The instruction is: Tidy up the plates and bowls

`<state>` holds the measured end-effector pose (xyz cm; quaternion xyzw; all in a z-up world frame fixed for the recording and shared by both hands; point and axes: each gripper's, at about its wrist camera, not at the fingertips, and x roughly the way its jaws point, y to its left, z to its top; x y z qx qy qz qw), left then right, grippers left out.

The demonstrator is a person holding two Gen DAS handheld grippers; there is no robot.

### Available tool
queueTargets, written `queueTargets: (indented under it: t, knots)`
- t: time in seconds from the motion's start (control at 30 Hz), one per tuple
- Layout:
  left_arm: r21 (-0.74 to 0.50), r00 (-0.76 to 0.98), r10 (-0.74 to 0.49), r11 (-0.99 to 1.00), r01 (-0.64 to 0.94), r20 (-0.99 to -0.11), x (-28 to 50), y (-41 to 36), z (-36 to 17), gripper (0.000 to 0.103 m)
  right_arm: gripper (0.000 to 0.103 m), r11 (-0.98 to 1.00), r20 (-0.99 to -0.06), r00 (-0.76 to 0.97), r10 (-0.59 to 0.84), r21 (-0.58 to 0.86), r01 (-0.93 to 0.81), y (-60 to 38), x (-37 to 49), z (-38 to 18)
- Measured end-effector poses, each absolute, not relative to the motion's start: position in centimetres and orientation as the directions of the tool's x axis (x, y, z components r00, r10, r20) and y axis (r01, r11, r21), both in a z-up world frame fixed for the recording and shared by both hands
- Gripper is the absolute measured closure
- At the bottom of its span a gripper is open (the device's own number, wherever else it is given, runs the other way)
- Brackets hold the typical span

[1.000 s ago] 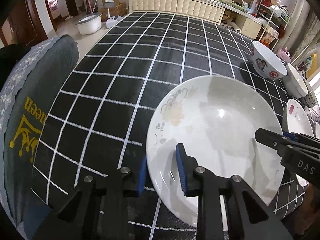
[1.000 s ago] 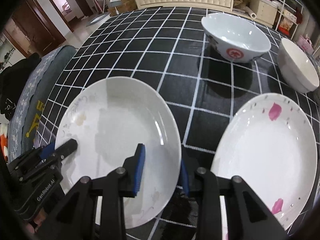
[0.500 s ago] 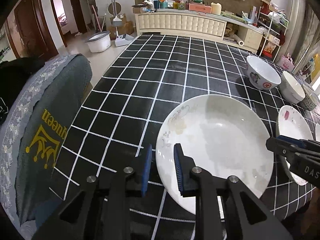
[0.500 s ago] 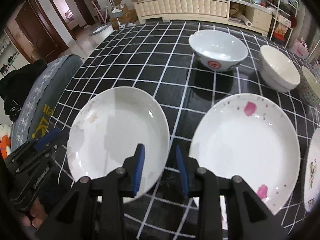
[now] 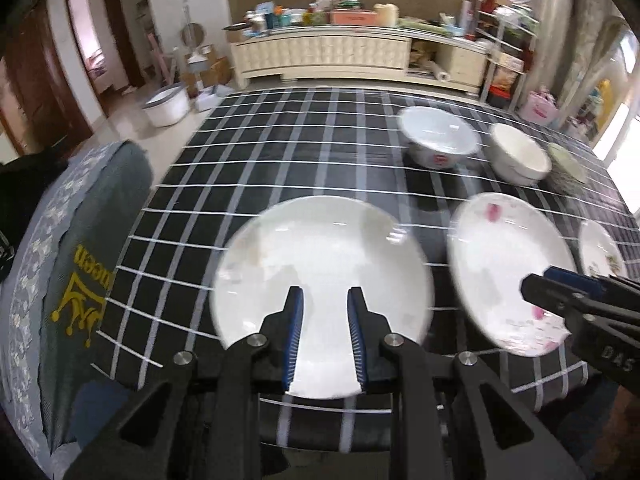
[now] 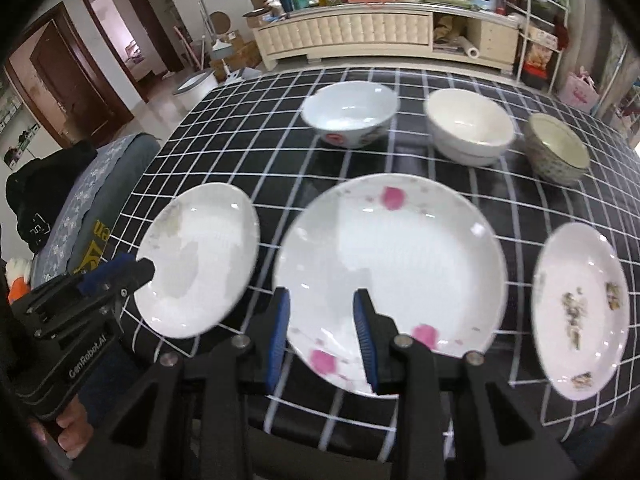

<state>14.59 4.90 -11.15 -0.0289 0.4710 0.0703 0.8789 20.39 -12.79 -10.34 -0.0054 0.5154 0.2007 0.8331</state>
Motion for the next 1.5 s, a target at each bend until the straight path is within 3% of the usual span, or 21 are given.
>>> queueTargets:
  t: [0.17,0.27,0.6,0.73,0.83,1.5]
  knots:
    - [-0.06,0.516,-0.026,0.997,-0.049,-0.856,15.1,1.3,-11.2,0.083,0.066,0.931,-0.857,0.412,0.311,0.188,-0.312,-15.7,20.3,-10.0]
    - [-0.031,0.518,-0.02,0.999,-0.013,-0.855,15.3,-0.8,-11.3,0.083,0.066,0.937,-0.857,0.417,0.301,0.184,-0.297,-17.1,20.6,-10.2]
    - [-0.124,0.462,-0.115,0.992,0.01,-0.88,17.7,-2.2,-13.3,0.083,0.065,0.961,-0.869,0.427,0.251,0.172,-0.215,-20.9,21.5,-12.2]
    - [-0.144,0.448,-0.138,0.989,0.02,-0.883,18.7,-2.3,-13.9,0.078,0.046,0.973,-0.869,0.449,0.207,0.133,-0.191,-21.6,21.9,-12.5]
    - [-0.148,0.441,-0.154,0.988,0.047,-0.884,19.3,-2.7,-14.4,0.071,0.045,0.977,-0.869,0.457,0.19,0.119,-0.179,-22.3,22.2,-12.8]
    - [-0.158,0.351,-0.176,0.984,0.079,-0.92,24.0,-3.6,-18.6,0.07,0.045,0.983,-0.907,0.389,0.161,0.112,-0.146,-22.5,25.7,-15.7]
